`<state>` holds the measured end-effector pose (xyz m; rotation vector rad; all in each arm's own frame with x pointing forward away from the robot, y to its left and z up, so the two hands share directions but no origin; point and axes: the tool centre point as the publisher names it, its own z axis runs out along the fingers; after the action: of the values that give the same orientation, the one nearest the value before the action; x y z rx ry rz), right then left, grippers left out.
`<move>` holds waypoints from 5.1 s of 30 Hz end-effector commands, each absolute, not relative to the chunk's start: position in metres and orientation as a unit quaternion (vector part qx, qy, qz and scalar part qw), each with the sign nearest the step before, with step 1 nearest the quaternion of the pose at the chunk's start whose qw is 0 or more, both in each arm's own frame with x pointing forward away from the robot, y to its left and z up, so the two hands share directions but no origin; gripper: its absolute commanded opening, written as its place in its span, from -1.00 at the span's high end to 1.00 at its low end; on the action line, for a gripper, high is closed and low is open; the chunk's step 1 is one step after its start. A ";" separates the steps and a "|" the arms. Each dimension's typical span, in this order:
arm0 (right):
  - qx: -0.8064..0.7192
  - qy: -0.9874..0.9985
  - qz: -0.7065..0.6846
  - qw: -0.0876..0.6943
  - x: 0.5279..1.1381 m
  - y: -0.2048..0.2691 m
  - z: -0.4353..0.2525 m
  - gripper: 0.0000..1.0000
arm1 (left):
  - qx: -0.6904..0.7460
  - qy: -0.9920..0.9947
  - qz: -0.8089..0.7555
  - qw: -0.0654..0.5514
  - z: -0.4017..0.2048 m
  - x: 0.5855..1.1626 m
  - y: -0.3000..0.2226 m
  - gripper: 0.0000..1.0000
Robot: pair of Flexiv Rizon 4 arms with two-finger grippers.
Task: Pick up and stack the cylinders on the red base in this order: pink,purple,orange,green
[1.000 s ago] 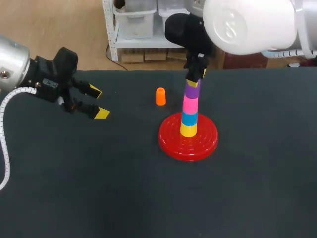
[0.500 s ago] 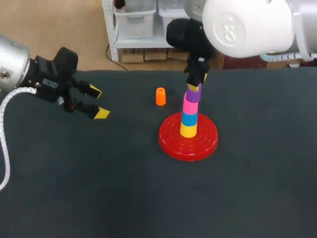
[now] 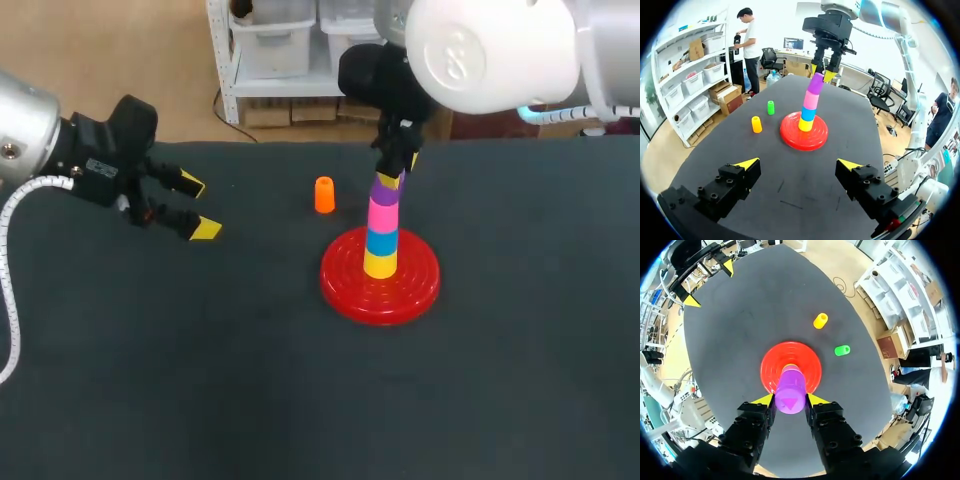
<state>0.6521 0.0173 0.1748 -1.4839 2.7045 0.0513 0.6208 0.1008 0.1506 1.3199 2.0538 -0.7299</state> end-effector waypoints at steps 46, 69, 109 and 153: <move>-0.491 0.871 0.008 -0.014 0.657 0.026 0.159 1.00 | 0.496 0.771 -0.274 0.293 0.150 0.621 0.101 -1.00; -0.514 0.857 0.022 0.020 0.737 0.085 0.183 -1.00 | 0.496 0.771 -0.274 0.293 0.150 0.621 0.101 -1.00; -0.415 0.908 0.002 -0.055 0.828 0.118 0.030 -1.00 | 0.496 0.771 -0.274 0.293 0.150 0.621 0.101 -1.00; -0.417 0.902 -0.035 -0.111 0.822 0.110 0.020 1.00 | 0.496 0.771 -0.274 0.293 0.150 0.621 0.101 -1.00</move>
<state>0.8132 0.1064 0.0203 -1.2825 2.7901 0.0844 0.6208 0.1008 0.1506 1.3198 2.0538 -0.7299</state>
